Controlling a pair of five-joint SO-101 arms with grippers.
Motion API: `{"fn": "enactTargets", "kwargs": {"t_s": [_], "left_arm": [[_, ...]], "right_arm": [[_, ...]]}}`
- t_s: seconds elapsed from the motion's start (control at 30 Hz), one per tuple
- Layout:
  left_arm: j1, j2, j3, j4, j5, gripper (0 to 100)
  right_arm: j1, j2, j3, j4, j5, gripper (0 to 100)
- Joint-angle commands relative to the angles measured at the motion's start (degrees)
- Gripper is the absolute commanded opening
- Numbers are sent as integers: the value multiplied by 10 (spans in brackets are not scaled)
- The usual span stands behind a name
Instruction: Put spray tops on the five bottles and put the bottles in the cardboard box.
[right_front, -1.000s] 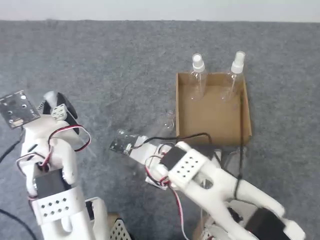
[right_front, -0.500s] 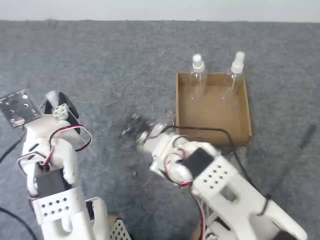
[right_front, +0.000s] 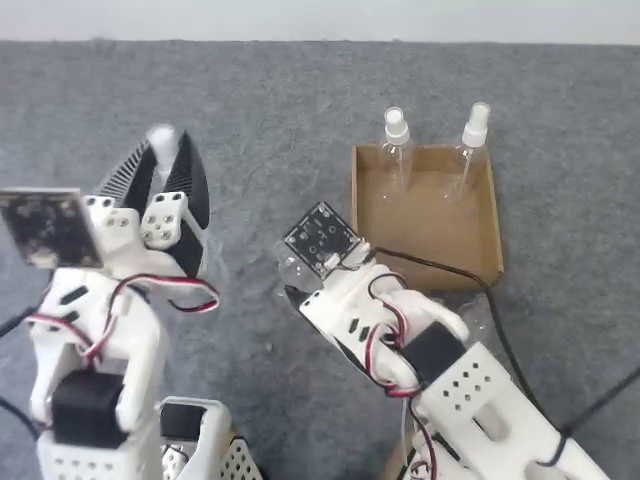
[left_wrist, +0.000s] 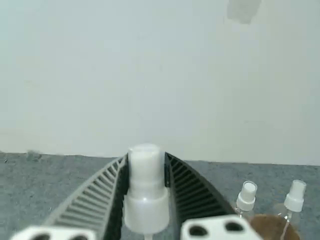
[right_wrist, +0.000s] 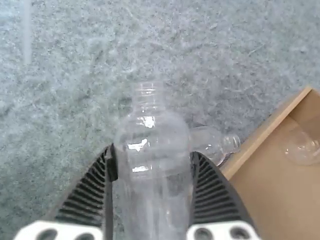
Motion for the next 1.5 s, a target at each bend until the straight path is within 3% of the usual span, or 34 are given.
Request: {"fn": "enactTargets", "kwargs": {"t_s": [0.0, 0.3, 0.63, 0.83, 1.0, 1.2, 1.47], "left_arm": [[11, -4, -49, -4, -2, 11], [11, -4, -47, -76, 34, 10], [66, 69, -47, -67, 35, 10], [79, 70, -46, -12, 35, 10], [71, 69, -50, -21, 33, 10], [1, 76, -65, -75, 32, 10], [-1, 76, -48, -93, 34, 10]], "right_arm": [[0, -57, -6, -19, -7, 6], [-60, -122, 119, -186, -11, 6], [-60, -133, 128, -189, -11, 6], [-57, -133, 128, -191, -11, 6], [-58, -133, 129, -189, -11, 6], [-59, -133, 130, -187, -11, 6], [-60, -133, 130, -187, -11, 6]]}}
